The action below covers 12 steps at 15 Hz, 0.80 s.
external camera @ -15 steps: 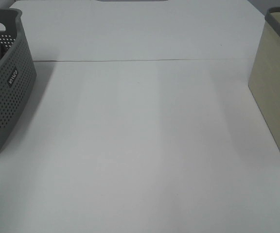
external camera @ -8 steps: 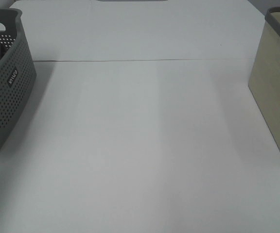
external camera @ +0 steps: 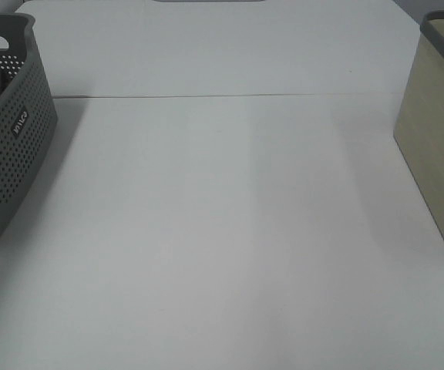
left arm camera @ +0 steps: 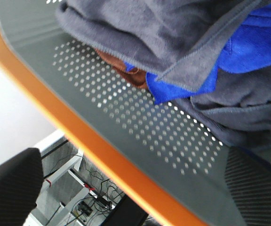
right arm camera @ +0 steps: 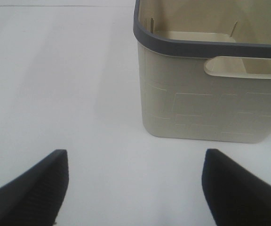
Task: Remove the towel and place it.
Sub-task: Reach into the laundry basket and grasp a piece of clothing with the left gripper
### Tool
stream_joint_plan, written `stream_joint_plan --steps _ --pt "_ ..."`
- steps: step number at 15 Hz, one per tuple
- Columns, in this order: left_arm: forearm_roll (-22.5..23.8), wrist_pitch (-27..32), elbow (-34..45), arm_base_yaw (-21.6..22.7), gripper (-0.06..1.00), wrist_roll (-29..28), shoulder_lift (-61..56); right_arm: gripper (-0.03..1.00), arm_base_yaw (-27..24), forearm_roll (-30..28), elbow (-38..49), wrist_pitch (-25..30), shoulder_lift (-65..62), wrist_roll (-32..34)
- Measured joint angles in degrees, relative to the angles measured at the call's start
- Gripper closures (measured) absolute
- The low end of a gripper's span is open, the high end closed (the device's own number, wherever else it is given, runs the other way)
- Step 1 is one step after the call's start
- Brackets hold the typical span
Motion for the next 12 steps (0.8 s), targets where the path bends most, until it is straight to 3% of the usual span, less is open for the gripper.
stream_joint_plan --steps 7,12 --pt "1.43 -9.17 0.00 2.01 -0.05 0.63 15.53 0.20 0.00 0.00 0.00 0.00 0.00 0.00" --pt "-0.34 -10.26 0.00 3.95 -0.05 4.13 19.82 0.20 0.00 0.00 0.00 0.00 0.00 0.00"
